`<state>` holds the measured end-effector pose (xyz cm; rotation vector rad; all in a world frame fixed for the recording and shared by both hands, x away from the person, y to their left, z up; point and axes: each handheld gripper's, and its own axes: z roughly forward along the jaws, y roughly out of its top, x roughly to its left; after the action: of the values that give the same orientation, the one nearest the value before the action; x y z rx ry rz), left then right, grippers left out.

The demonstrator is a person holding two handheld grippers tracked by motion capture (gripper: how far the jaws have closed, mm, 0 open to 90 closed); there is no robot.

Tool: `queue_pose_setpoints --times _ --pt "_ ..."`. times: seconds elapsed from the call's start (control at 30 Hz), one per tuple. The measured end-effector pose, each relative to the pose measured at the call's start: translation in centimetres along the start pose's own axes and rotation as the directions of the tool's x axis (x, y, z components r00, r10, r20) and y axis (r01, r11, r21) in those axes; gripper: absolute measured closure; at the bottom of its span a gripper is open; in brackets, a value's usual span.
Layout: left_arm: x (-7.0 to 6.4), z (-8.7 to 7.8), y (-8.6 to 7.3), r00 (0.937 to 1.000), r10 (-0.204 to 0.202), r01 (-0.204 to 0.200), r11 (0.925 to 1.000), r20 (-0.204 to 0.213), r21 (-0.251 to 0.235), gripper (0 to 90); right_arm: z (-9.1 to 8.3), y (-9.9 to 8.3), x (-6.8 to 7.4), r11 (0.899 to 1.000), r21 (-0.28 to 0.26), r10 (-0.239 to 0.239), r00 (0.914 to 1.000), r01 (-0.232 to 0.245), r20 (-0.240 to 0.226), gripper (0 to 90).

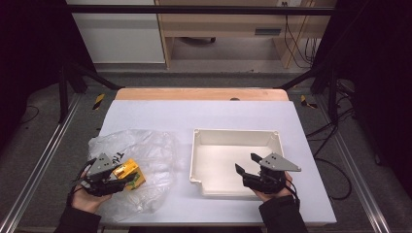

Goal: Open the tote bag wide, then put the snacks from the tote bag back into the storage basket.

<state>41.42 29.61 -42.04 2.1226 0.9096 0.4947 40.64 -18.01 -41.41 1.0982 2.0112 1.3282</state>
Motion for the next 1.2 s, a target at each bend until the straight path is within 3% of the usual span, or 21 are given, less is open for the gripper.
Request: queue_pose_setpoints --times 0.27,0.53,0.9,1.2 --pt "-0.4 0.1 0.2 1.0000 0.001 -0.001 1.0000 -0.007 -0.002 50.5 -0.1 -0.1 -0.4 1.000 -0.003 0.006 0.9999 -0.006 0.014 31.7" --pt "-0.9 -0.1 0.5 0.9998 -0.008 0.008 0.9999 0.018 -0.012 50.6 -0.1 -0.3 -1.0 1.000 0.001 0.014 0.9994 -0.014 0.033 26.6" --pt "-1.8 -2.1 2.0 0.9997 -0.015 0.017 0.9952 0.021 -0.097 50.7 -0.4 -0.2 -1.4 1.000 -0.013 0.023 0.9988 -0.022 0.044 25.9" --pt "-2.2 -3.2 2.9 0.9990 -0.021 0.027 0.9901 0.040 -0.138 50.7 -0.5 -0.1 -1.6 1.000 -0.017 0.022 0.9983 -0.021 0.053 23.4"
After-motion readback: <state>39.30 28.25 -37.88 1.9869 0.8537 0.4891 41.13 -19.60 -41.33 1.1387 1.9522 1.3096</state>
